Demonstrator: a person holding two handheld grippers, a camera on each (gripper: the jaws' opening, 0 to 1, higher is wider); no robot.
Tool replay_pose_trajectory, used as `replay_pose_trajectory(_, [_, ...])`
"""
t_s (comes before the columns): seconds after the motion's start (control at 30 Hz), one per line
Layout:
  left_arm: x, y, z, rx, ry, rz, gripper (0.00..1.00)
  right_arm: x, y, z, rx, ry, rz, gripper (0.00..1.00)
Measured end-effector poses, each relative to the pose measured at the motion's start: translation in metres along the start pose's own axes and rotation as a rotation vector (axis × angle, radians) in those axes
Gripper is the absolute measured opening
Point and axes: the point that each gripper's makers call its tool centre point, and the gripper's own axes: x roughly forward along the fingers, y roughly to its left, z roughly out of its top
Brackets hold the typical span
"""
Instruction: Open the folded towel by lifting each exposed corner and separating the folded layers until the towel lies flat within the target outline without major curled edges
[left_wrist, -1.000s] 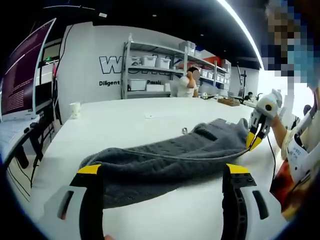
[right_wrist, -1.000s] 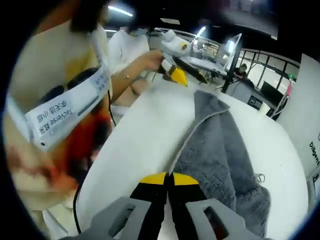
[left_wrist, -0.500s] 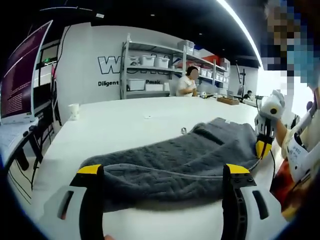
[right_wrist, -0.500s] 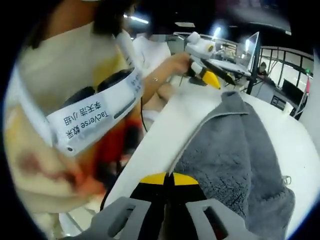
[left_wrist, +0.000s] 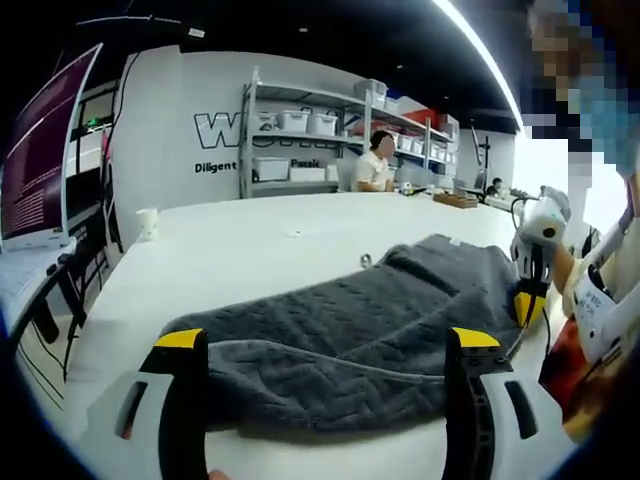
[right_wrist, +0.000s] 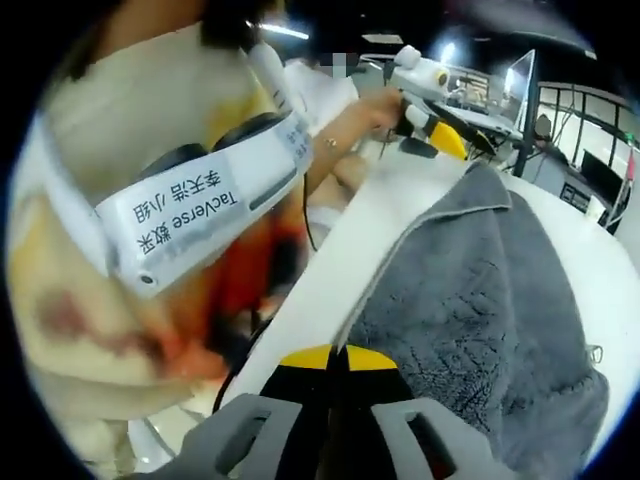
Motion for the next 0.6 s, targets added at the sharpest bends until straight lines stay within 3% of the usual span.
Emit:
replay_pose_trajectory(0.07, [0.0, 0.0, -0.001, -0.001, 0.004, 0.002, 0.97, -0.001, -0.006, 0.004, -0.048, -0.011, -0.025, 0.0])
replay_pose_trajectory(0.2, [0.001, 0.0, -0.002, 0.001, 0.004, -0.002, 0.97, -0.003, -0.008, 0.005, -0.04, -0.014, -0.033, 0.03])
replay_pose_trajectory(0.5, [0.005, 0.001, 0.001, 0.005, -0.007, 0.0, 0.99, -0.013, -0.021, 0.016, 0.012, -0.082, -0.079, 0.3])
replay_pose_trajectory(0.6, [0.005, 0.003, 0.003, 0.003, -0.014, 0.001, 0.99, -0.019, -0.029, 0.019, 0.03, -0.108, -0.112, 0.46])
